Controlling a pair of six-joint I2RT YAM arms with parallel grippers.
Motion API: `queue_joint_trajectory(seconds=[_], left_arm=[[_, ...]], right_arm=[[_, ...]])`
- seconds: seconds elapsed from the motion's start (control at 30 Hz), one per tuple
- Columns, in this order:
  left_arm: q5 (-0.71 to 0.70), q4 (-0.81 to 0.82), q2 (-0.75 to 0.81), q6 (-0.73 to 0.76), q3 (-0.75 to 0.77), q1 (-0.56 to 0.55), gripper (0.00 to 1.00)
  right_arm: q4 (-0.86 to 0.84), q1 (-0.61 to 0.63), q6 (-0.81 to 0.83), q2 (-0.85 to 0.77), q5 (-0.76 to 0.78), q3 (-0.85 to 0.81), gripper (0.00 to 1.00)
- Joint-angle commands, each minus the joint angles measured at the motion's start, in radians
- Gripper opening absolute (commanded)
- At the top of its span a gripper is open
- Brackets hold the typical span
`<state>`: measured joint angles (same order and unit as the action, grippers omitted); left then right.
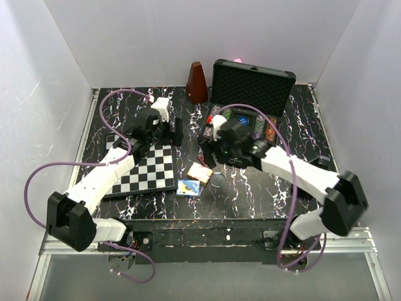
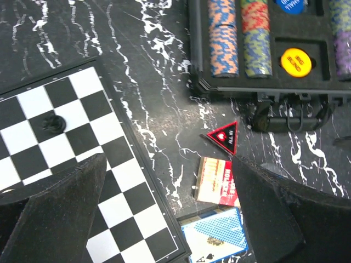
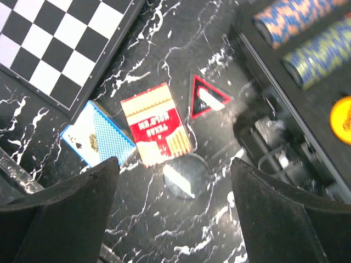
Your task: Pack up texas hold em set
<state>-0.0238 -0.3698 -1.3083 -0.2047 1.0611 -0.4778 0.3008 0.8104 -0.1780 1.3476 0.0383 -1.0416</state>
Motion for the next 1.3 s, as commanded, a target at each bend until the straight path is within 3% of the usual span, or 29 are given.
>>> queue_joint_trajectory(seconds=[0.0, 0.17, 0.47, 1.2, 1.27], left_arm=[[-0.011, -0.032, 0.029, -0.039, 0.002, 0.076, 0.98], [-0.017, -0.04, 0.067, -0.064, -0.003, 0.156, 0.98], [-0.057, -0.044, 0.132, -0.038, -0.004, 0.166, 0.98], [-0.027, -0.044, 0.145, -0.047, -0.004, 0.173, 0.98], [-0.024, -0.044, 0.142, -0.047, -0.004, 0.171, 0.98]], right_arm=[[0.106, 0.018, 0.161, 0.201, -0.081, -0.196, 0.88], [0.144, 0.05, 0.25, 0.384, -0.055, -0.334, 0.87], [0.245, 0.127, 0.337, 0.642, 0.032, -0.529, 0.86], [0.244, 0.131, 0.348, 0.736, 0.008, -0.497, 0.79], [0.241, 0.131, 0.348, 0.74, 0.0, -0.497, 0.74]])
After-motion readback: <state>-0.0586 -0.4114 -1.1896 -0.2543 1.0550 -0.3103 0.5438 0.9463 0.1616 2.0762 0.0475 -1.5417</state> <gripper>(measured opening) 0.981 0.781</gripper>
